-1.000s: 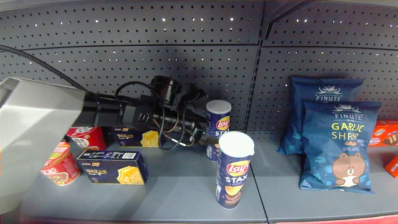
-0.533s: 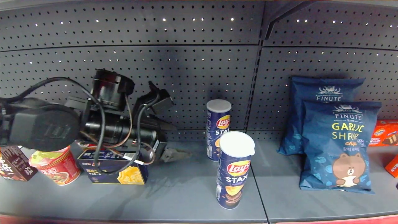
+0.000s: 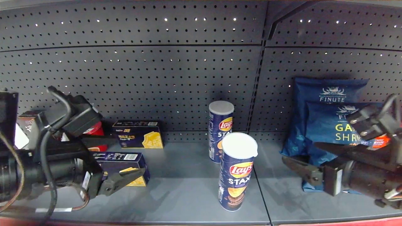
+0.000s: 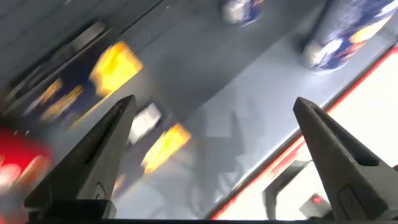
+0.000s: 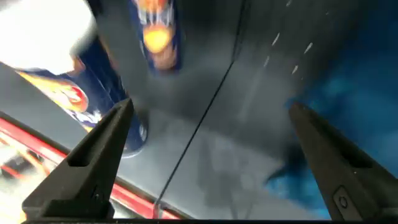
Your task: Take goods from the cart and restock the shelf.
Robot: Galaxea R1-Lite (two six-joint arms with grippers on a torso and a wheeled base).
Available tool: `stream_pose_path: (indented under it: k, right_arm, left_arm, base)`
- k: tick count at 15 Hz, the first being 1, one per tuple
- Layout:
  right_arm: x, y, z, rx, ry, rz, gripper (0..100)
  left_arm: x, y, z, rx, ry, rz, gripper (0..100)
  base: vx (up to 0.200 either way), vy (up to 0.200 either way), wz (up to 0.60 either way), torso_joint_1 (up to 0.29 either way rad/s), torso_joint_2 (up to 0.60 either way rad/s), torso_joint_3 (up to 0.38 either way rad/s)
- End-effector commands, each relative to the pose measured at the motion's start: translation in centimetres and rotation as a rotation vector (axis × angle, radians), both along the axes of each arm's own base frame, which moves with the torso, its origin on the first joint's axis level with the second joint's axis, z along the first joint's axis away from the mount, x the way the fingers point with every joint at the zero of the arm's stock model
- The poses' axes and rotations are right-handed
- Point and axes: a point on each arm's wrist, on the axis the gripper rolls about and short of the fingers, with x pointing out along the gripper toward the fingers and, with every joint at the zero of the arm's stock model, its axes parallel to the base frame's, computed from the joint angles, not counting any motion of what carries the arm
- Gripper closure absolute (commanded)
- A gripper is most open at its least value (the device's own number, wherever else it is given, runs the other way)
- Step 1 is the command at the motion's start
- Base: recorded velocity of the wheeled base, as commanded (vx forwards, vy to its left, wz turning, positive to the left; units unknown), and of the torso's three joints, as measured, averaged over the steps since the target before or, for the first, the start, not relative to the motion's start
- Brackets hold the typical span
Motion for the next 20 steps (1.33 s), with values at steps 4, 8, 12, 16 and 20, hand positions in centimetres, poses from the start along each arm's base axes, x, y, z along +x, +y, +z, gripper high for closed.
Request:
stream_pose_path:
  k: [4, 8, 12, 16, 20]
  right_arm:
    - [1.9, 2.3, -5.7, -0.166, 0.177, -0.023, 0]
    - [2.5, 3.0, -6.6, -0.186, 0.206, -0.009, 0]
    - [3.6, 3.9, -7.1, -0.187, 0.216, -0.005, 0]
    - [5.1, 5.5, -7.2, -0.184, 0.21, 0.007, 0]
    - [5.6, 6.2, -7.1, -0.172, 0.193, 0.018, 0]
  left_arm:
    - [-3.4, 1.5, -0.3, 0.008, -0.059, 0.051, 0]
    - [-2.9, 2.4, 0.0, -0.005, -0.085, 0.119, 0]
    - [-2.4, 2.3, 0.3, -0.021, -0.127, 0.122, 0]
    - [-2.2, 2.4, 0.2, -0.018, -0.122, 0.132, 0]
    - [-2.2, 2.6, 0.2, -0.016, -0.122, 0.142, 0]
  base:
    - [0.0, 0.0, 0.0, 0.0, 0.0, 0.0]
    - [0.0, 0.0, 0.0, 0.0, 0.0, 0.0]
    - [0.0, 0.0, 0.0, 0.0, 0.0, 0.0]
    - [0.0, 0.0, 0.0, 0.0, 0.0, 0.0]
    - [0.0, 0.0, 0.0, 0.0, 0.0, 0.0]
